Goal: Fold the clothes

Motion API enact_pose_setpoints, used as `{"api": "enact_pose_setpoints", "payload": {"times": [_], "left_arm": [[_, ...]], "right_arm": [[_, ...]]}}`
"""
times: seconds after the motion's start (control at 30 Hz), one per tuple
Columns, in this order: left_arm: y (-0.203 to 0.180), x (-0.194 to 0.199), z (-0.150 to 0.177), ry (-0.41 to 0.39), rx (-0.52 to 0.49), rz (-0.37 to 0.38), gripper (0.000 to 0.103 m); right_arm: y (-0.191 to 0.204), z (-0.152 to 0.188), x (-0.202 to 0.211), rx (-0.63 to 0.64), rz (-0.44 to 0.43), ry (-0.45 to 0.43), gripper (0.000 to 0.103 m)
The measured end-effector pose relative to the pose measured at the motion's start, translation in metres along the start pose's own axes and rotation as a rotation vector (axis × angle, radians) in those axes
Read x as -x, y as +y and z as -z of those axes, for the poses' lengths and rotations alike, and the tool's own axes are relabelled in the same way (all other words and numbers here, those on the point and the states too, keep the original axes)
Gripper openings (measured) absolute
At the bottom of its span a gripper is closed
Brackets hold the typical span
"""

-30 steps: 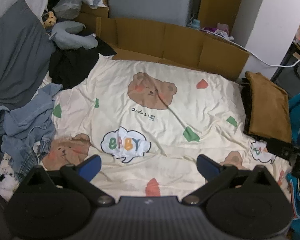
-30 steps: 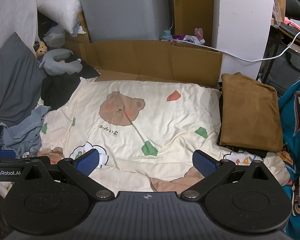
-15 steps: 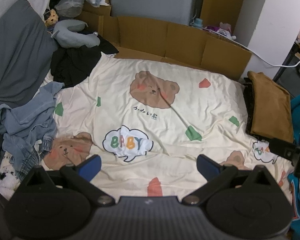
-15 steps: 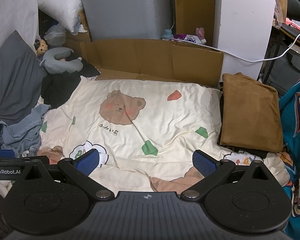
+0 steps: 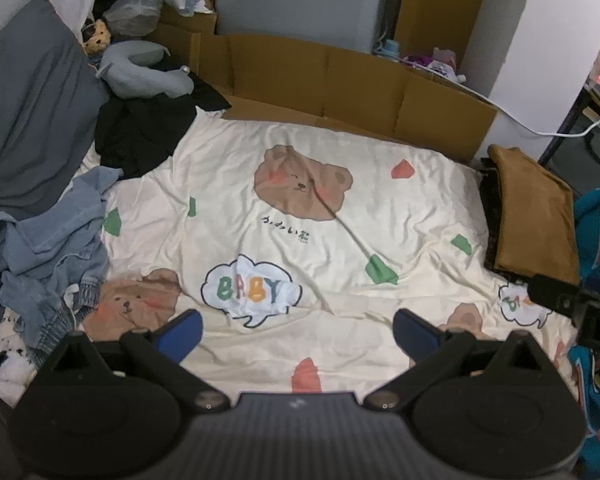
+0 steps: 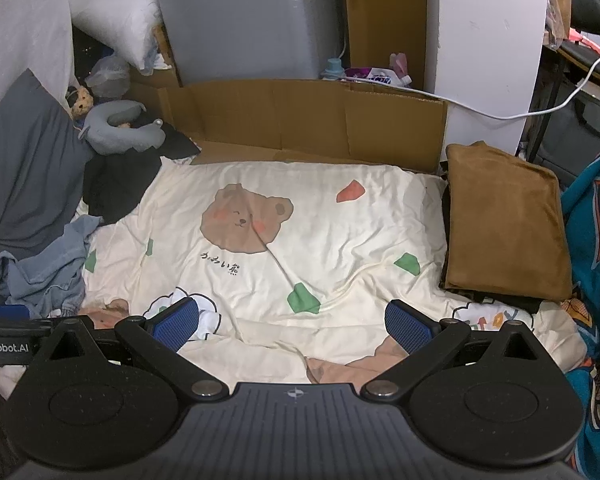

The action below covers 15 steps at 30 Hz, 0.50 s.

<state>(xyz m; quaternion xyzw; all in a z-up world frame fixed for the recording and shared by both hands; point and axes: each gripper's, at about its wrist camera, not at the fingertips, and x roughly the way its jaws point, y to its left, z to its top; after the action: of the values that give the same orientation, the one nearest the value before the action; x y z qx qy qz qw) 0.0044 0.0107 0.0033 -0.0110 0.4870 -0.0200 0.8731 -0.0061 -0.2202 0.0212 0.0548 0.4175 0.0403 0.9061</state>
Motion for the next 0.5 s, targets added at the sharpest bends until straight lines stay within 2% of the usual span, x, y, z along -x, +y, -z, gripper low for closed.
{"api": "enact_pose_setpoints", "payload": {"times": [0.27,0.5], "left_arm": [[0.0059,-0.0028,0.0037,0.013,0.027,0.004,0.102],[0.0049,0.0001,-0.0029,0.011,0.009,-0.012,0.102]], "right_arm": [[0.0007,0.0003,-0.0012,0.014,0.004,0.001,0.102],[-0.0032,0.0007,0.0038,0.005,0.000,-0.016,0.102]]}}
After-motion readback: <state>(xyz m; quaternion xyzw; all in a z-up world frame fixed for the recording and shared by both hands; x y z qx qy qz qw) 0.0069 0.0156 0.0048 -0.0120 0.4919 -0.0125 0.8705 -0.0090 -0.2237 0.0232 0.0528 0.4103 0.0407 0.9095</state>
